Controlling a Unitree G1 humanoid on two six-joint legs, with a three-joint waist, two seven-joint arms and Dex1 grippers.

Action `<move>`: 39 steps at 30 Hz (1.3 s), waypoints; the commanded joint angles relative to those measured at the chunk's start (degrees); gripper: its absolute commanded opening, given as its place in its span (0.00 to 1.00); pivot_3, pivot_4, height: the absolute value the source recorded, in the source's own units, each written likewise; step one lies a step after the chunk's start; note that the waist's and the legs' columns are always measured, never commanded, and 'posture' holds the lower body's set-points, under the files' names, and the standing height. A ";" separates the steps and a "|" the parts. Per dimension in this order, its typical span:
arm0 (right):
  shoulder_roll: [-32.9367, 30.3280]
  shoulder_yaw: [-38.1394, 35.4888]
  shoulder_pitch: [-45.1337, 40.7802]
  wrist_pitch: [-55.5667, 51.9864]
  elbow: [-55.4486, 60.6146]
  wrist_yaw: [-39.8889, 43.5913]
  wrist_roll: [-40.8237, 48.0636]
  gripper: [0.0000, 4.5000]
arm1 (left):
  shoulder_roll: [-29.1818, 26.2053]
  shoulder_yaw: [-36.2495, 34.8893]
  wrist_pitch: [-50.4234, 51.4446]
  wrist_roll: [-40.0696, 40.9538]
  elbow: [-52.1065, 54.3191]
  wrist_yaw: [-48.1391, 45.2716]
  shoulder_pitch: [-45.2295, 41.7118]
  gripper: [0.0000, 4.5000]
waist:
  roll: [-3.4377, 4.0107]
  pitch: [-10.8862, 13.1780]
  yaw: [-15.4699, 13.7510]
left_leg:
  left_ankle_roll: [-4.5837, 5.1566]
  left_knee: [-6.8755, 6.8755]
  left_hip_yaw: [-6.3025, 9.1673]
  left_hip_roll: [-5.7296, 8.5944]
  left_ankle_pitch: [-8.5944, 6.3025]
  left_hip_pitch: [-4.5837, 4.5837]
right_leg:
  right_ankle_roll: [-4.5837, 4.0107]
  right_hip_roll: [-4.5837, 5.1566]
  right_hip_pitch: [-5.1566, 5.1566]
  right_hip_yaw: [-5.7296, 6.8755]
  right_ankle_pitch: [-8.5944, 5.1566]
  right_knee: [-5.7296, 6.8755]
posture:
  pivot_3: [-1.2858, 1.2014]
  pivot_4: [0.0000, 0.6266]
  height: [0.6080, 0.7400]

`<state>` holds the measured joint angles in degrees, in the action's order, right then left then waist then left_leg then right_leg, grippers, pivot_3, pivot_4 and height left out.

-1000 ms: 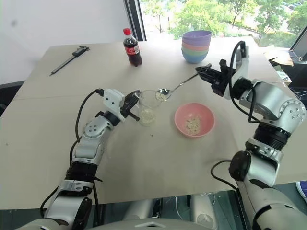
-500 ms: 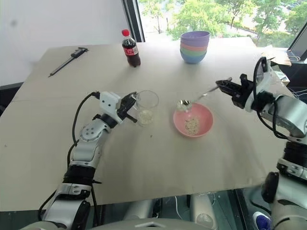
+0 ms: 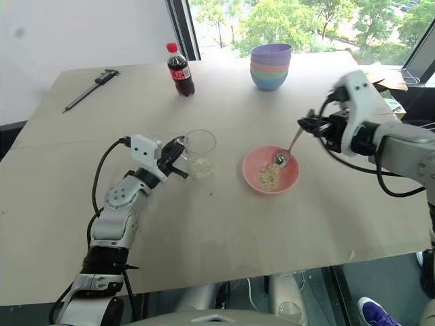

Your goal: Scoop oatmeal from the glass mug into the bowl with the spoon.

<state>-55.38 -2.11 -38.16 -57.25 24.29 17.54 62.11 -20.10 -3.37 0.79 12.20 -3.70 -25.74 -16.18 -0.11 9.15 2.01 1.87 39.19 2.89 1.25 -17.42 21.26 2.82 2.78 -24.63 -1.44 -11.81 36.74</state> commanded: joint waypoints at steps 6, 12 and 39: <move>1.83 -2.26 -2.13 3.96 -0.87 8.14 -7.91 0.00 | -0.11 0.06 3.46 -0.83 0.10 0.93 3.49 0.00 | -0.12 -0.01 -0.46 | -0.01 0.00 -0.02 0.04 0.00 0.01 | -0.01 0.12 0.02 -0.01 0.01 -0.06 | 0.52 0.24 1.00; 16.41 -10.42 -11.59 -3.34 -8.18 -6.47 9.81 0.00 | 0.78 0.51 3.62 -0.73 0.91 1.36 4.32 0.00 | -0.09 0.01 -0.51 | -0.02 -0.06 -0.03 0.01 0.01 -0.04 | -0.04 0.15 0.00 -0.06 0.02 0.01 | 0.52 0.24 1.00; 36.52 3.14 -14.16 -5.59 -9.99 -10.74 1.40 0.00 | 6.58 1.74 2.58 -1.01 0.58 4.45 3.83 0.00 | -0.08 -0.03 -1.42 | -0.04 -0.02 0.54 0.27 0.02 0.44 | -0.04 0.38 -0.18 0.51 0.02 -0.04 | 0.52 0.24 1.00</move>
<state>-19.53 1.96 -50.93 -64.18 13.08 5.76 63.58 -13.77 -3.83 2.32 13.49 -1.20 -21.29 -13.35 -0.19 9.12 0.59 1.82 39.18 3.42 1.54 -17.39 21.70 2.77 3.17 -24.81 -0.93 -11.78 36.70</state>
